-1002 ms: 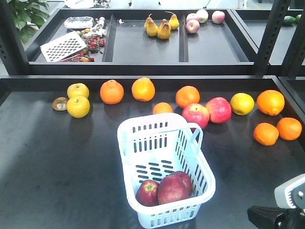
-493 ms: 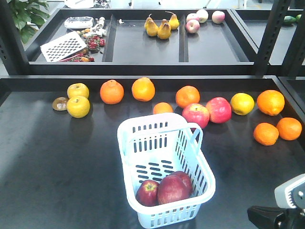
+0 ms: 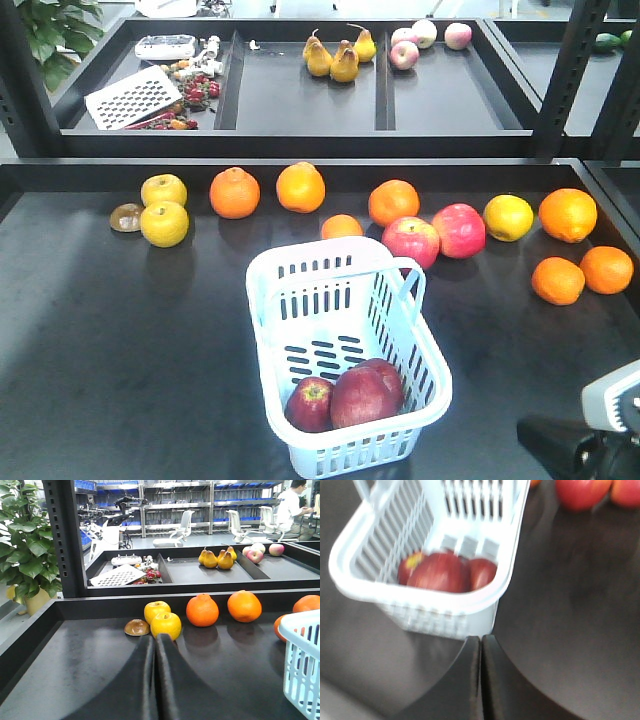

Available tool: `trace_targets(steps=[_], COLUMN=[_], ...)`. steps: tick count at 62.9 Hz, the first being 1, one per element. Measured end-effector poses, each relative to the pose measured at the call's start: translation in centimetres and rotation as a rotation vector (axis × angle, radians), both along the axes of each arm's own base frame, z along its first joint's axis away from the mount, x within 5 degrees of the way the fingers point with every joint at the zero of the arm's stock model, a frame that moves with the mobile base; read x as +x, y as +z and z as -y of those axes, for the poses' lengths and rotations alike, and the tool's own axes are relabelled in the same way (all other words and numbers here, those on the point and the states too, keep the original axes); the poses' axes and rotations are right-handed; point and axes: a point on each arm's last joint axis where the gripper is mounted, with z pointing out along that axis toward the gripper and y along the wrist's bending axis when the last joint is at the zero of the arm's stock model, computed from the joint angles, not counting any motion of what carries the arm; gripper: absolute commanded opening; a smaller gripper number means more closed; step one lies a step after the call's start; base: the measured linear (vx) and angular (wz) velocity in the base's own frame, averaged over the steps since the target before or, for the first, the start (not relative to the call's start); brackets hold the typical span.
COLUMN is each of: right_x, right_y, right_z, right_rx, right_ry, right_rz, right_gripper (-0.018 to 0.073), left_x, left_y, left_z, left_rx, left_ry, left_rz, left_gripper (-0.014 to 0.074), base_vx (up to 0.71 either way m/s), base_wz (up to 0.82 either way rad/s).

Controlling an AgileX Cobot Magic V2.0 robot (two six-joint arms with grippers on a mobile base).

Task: Pick three apples into basket with both arms

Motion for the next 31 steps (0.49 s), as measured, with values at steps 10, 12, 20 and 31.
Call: trace_targets(steps=[10,12,20,31], right_x=[-0.2,-0.4,-1.4,-2.3], right_y=[-2.2,-2.7,-3.8,-3.5], right_z=[0.5,0.7,1.8,3.5], right_rx=[0.105,0.125,0.193,0.241], right_ry=[-0.083,-0.099,-0.187,-0.321], right_rz=[0.102,0.115,0.154,0.274], right_gripper=[-0.0009,-0.0009,-0.0009,-0.0009], left_x=[0.0,0.0,0.0,0.0], left_y=[0.0,0.0,0.0,0.0], left_z=[0.0,0.0,0.0,0.0], left_rx=[0.0,0.0,0.0,0.0], left_ry=[0.0,0.0,0.0,0.0], left_rz=[0.0,0.0,0.0,0.0], left_gripper=[-0.0006,-0.0006,-0.0006,-0.0006], base_vx=[0.0,0.0,0.0,0.0], base_wz=[0.0,0.0,0.0,0.0])
